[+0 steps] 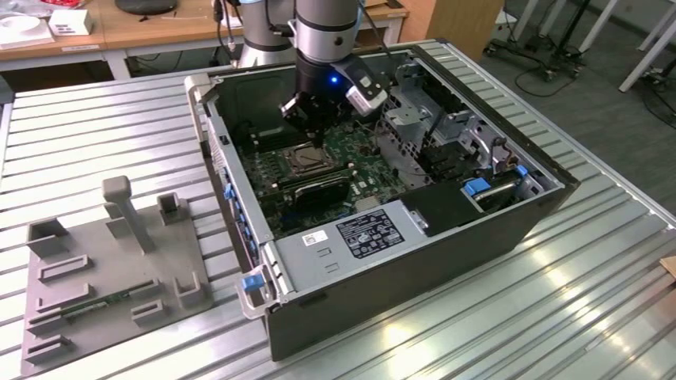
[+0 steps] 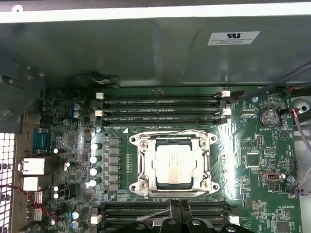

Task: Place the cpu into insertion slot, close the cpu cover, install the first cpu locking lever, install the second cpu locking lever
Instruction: 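Install the second cpu locking lever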

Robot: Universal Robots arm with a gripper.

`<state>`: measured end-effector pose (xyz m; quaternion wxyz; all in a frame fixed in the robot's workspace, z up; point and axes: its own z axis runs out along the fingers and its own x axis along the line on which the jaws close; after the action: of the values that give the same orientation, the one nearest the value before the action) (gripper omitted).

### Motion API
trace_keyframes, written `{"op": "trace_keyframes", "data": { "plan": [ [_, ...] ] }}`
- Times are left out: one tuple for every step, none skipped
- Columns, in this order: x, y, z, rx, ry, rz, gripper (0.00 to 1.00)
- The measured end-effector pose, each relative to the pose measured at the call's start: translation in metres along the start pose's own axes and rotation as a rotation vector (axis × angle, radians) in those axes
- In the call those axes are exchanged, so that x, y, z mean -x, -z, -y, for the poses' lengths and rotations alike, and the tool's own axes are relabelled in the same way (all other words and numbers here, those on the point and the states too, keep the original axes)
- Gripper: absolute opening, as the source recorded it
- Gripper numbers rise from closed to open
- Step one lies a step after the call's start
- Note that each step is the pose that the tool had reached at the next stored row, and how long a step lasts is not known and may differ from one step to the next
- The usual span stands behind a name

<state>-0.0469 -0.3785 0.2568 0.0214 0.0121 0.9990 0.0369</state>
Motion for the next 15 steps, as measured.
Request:
{"op": "trace_keyframes", "data": {
  "plan": [
    [-0.0005, 0.0000, 0.0008, 0.0000, 0.000, 0.0005, 0.10],
    [-0.0010, 0.0000, 0.0014, 0.0000, 0.000, 0.0011, 0.10],
    [-0.0013, -0.0004, 0.0017, 0.0003, 0.000, 0.0024, 0.10],
    [-0.0017, -0.0010, 0.0019, 0.0006, 0.000, 0.0042, 0.10],
    [-0.0023, -0.0018, 0.0021, 0.0008, 0.001, 0.0065, 0.10],
    [-0.0030, -0.0028, 0.0023, 0.0007, 0.001, 0.0088, 0.10],
    [-0.0038, -0.0040, 0.0025, 0.0008, 0.001, 0.0113, 0.10],
    [-0.0046, -0.0053, 0.0026, 0.0008, 0.001, 0.0134, 0.10],
    [-0.0055, -0.0067, 0.0028, 0.0009, 0.001, 0.0154, 0.10],
    [-0.0065, -0.0079, 0.0030, 0.0009, 0.001, 0.0169, 0.10],
    [-0.0073, -0.0086, 0.0032, 0.0009, 0.001, 0.0176, 0.10],
    [-0.0076, -0.0088, 0.0033, 0.0007, 0.001, 0.0177, 0.10],
    [-0.0077, -0.0089, 0.0033, 0.0007, 0.001, 0.0177, 0.10],
    [-0.0077, -0.0089, 0.0033, 0.0006, 0.001, 0.0177, 0.10],
    [-0.0076, -0.0090, 0.0032, 0.0007, 0.002, 0.0178, 0.10]
  ]
}}
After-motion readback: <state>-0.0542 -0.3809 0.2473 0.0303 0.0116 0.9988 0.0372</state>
